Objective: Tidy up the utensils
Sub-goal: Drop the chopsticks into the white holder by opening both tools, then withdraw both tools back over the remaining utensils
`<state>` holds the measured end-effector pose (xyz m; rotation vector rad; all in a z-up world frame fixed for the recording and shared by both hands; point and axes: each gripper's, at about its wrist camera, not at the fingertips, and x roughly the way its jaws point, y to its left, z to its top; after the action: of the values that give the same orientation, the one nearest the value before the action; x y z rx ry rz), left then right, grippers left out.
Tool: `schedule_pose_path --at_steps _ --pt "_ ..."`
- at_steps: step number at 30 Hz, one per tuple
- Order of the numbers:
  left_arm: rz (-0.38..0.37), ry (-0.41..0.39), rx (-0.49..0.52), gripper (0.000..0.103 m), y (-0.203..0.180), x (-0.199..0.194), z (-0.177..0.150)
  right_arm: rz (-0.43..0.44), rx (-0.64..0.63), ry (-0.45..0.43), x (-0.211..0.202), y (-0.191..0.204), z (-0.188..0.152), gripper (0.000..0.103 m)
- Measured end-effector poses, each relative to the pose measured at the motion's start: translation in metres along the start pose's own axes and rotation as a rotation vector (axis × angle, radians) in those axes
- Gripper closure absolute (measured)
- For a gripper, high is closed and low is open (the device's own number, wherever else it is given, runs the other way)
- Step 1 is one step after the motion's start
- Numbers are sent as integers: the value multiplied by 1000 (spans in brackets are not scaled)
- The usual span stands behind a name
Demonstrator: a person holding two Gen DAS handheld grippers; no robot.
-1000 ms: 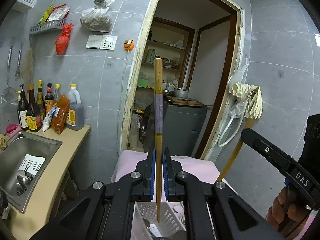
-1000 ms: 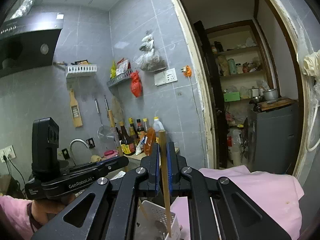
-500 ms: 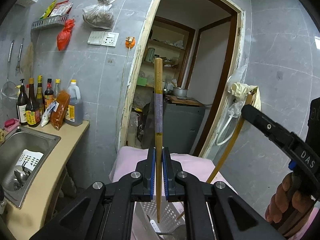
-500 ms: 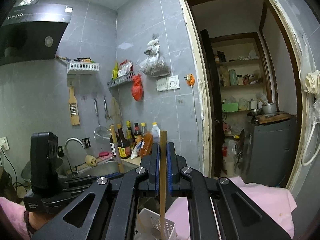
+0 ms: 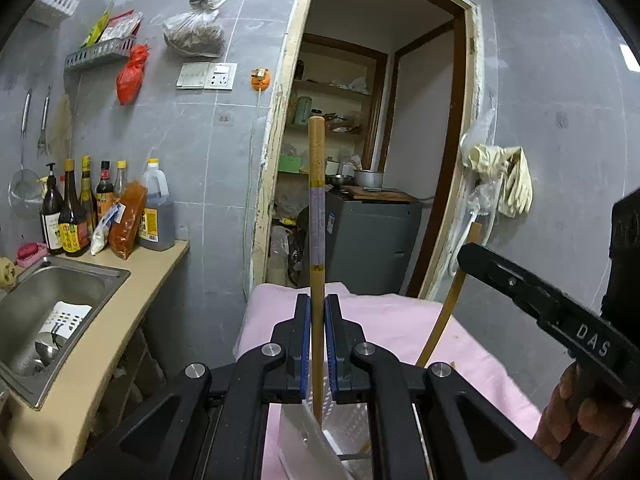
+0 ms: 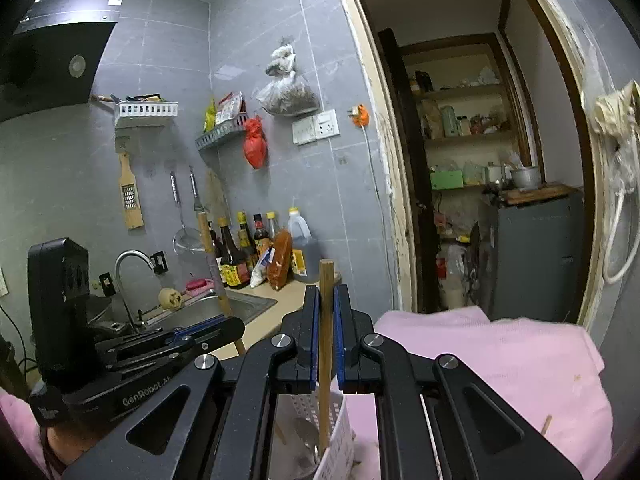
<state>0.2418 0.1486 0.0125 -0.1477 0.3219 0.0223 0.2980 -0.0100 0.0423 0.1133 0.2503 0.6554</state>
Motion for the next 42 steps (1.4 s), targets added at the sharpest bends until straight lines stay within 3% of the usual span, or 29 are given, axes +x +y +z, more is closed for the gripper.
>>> schedule_pose_path --at_steps 12,18,21,27,29,32,34,37,42 --pt "-9 105 1 96 -8 10 -23 27 20 70 4 -8 -25 96" --pt "-25 132 -61 94 -2 8 -26 46 67 98 1 -18 -29 76" --pt "-22 134 -77 85 -2 4 -25 36 95 98 -6 -25 -32 73" --pt "-14 101 -98 54 -12 -6 -20 -38 115 78 -28 -43 -31 37" --pt "-7 89 -97 37 -17 -8 -17 -79 117 70 -37 -51 -30 24" --pt "22 59 -81 16 -30 -11 -13 -138 115 58 -50 -63 -28 10" --pt "37 42 -69 9 -38 -12 -11 -187 106 54 -59 -70 -29 2" --pt "57 26 -57 3 -50 -12 -10 -243 93 52 -71 -82 -30 1" --pt "57 11 -30 2 -71 -8 -12 -325 73 73 -87 -103 -33 1"
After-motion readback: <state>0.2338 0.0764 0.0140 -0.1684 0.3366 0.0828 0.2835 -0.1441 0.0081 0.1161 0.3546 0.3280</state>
